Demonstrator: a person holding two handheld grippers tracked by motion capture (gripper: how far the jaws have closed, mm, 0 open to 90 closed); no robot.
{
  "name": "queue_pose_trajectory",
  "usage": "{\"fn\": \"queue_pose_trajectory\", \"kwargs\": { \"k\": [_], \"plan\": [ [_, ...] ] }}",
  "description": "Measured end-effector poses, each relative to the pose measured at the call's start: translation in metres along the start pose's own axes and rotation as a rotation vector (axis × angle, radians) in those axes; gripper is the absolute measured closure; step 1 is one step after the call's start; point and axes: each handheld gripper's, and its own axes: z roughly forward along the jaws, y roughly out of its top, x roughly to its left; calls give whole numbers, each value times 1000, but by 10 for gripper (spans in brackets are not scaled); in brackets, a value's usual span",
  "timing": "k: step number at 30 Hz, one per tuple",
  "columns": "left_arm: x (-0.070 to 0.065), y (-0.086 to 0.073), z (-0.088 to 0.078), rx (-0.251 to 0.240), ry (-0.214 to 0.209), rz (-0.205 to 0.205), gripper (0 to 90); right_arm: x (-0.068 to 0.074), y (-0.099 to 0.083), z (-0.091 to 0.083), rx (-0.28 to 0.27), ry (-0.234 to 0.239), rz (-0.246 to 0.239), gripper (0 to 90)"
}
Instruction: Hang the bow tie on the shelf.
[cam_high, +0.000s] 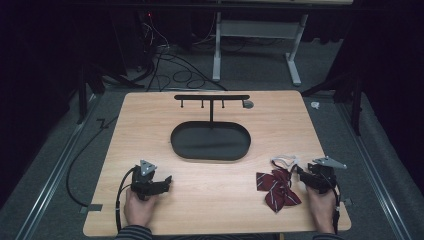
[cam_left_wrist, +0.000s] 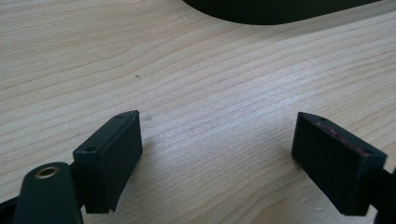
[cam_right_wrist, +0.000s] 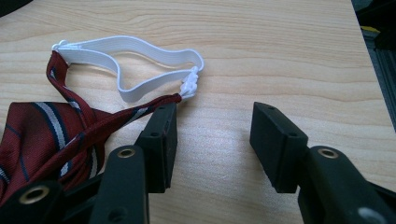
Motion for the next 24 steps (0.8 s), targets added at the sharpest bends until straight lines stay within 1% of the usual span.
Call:
{"fn": "queue_pose_trajectory", "kwargs": {
  "k": [16,18,20,24],
  "plan": [
    [0,0,0,0,0,0,166,0,0,0,-2,-3,-2,535],
    [0,0,0,0,0,0,166,-1,0,-1,1,-6,9,541],
    [0,0,0,0,-1,0,166,-2,-1,-2,-8,-6,18,548],
    [0,0,0,-1,0,0,166,-3,-3,-8,-21,11,41,569]
  ]
}}
